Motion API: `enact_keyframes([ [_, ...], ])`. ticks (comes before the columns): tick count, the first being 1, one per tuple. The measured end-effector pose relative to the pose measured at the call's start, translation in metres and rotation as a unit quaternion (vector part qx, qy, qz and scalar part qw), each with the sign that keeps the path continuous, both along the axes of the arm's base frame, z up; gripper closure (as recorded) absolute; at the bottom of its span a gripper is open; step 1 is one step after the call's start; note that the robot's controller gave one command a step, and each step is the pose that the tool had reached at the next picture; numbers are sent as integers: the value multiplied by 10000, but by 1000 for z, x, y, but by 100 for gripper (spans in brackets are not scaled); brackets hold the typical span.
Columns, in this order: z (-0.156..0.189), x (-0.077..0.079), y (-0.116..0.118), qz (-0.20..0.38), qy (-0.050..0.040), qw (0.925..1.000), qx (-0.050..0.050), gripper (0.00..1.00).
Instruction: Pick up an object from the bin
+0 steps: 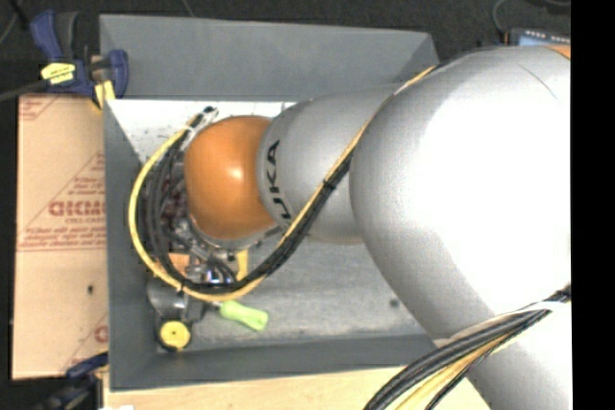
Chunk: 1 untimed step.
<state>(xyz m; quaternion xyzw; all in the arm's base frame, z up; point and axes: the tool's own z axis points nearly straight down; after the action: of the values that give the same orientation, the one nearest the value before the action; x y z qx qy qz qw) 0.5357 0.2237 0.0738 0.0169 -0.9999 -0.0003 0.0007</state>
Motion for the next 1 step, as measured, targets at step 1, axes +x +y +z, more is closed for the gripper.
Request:
enact_keyframes([
  [1,14,3,-4,-324,-39,9995,23,0],
])
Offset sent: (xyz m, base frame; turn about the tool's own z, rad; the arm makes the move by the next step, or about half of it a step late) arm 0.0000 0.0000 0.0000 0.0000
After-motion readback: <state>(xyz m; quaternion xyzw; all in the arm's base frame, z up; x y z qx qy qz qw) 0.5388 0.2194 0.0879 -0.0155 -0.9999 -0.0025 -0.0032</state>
